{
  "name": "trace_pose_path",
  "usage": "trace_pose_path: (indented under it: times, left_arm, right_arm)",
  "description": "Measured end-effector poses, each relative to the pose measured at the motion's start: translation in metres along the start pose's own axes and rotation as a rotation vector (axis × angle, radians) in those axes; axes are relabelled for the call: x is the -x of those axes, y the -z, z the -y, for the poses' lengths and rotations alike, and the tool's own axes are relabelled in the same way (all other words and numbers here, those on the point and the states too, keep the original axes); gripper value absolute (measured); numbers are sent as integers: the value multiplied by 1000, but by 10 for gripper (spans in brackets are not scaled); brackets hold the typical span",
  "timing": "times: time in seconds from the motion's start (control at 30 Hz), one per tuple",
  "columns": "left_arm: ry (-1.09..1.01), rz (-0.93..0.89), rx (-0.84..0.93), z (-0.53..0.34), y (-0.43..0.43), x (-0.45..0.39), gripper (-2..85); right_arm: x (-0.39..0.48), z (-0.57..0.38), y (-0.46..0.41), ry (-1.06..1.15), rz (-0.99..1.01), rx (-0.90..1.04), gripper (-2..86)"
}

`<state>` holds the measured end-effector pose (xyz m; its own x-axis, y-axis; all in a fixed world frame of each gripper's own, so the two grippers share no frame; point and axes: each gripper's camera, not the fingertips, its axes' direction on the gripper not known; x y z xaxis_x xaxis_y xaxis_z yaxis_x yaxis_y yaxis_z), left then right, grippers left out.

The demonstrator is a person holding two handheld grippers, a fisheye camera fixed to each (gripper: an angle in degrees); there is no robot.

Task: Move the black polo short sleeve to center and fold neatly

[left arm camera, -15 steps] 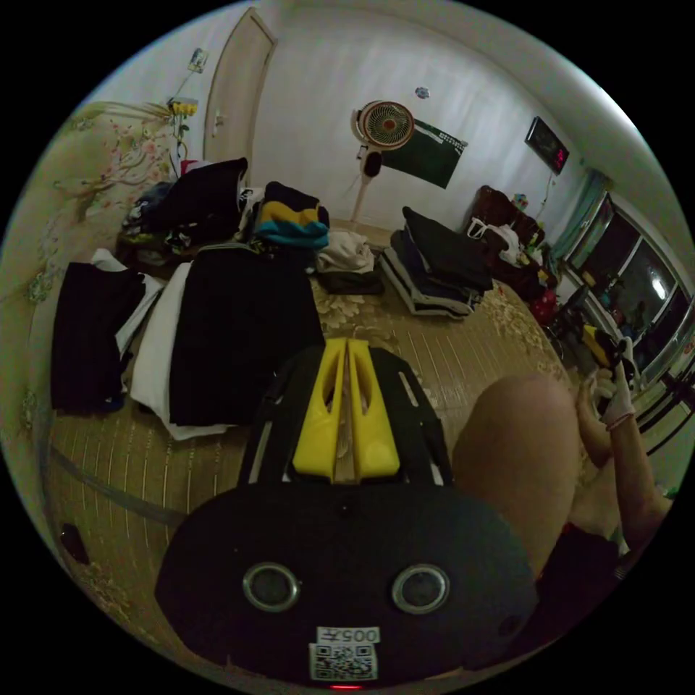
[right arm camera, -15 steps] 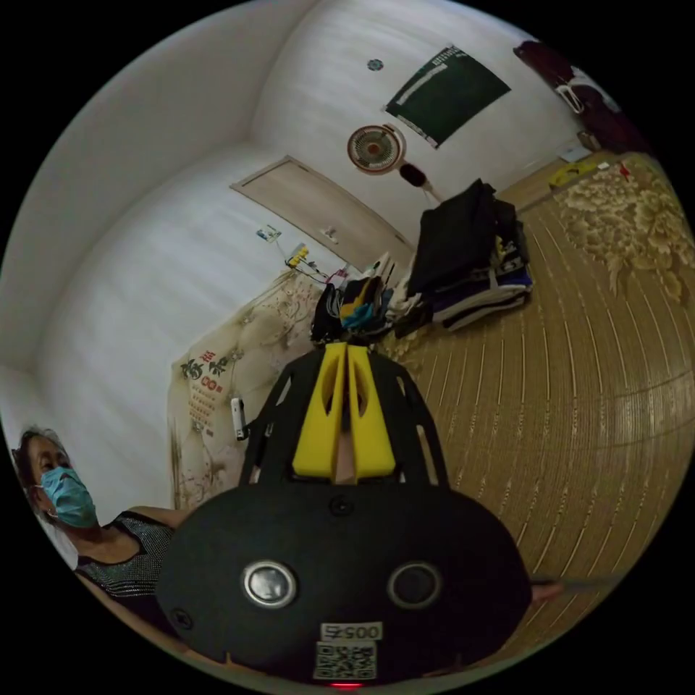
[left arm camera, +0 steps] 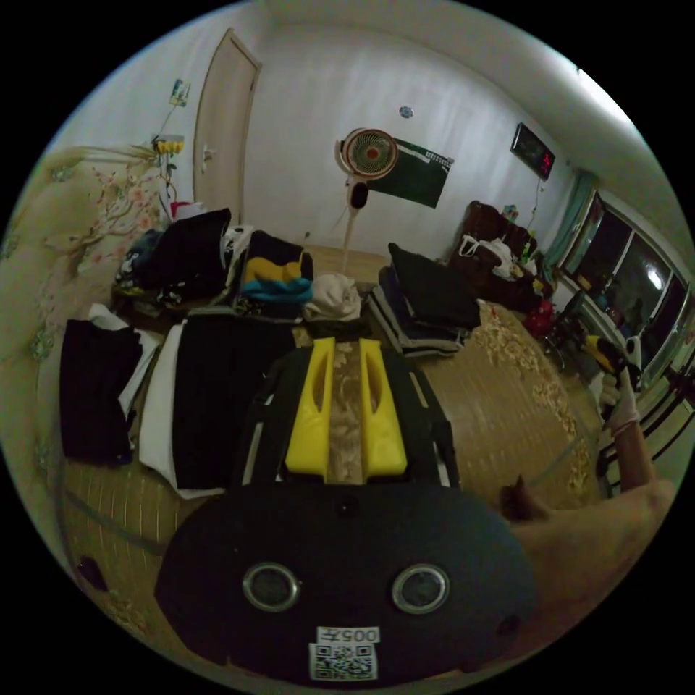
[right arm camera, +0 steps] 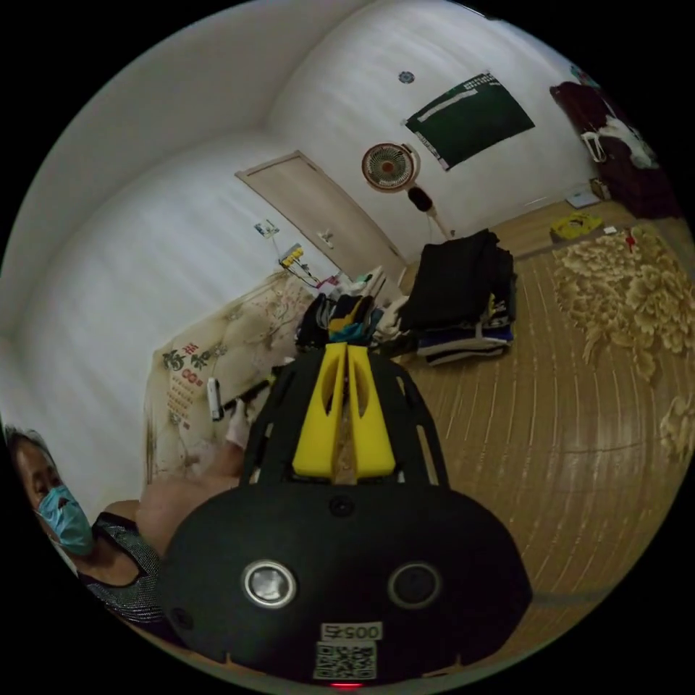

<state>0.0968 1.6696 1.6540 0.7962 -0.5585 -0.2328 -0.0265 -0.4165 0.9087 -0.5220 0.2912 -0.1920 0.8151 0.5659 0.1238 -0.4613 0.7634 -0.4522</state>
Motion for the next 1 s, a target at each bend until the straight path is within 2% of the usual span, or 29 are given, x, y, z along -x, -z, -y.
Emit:
trace_pose_path:
  times: [0.17,0.3,0.5,0.7,0.87,0.93,1.0]
  left_arm:
    - [33,-40,-11,5,-6,8,85]
    - [20,73,40,-6,-24,24,94]
    - [54,194,136,1,-72,66,150]
    - [-29,357,263,22,-136,90,208]
    - [-31,431,402,52,-171,111,189]
    - [-28,487,502,56,-186,124,162]
    - [-62,600,516,57,-186,126,117]
  right_arm:
    - [4,14,-63,-6,-34,106,-10]
    - [15,31,-132,23,46,167,-10]
    - [23,64,-243,62,94,286,-10]
    - [19,115,-352,85,96,423,-10]
    - [25,156,-415,161,63,516,-10]
    - [26,168,-435,173,58,544,-10]
    - [27,184,-460,171,81,569,-10]
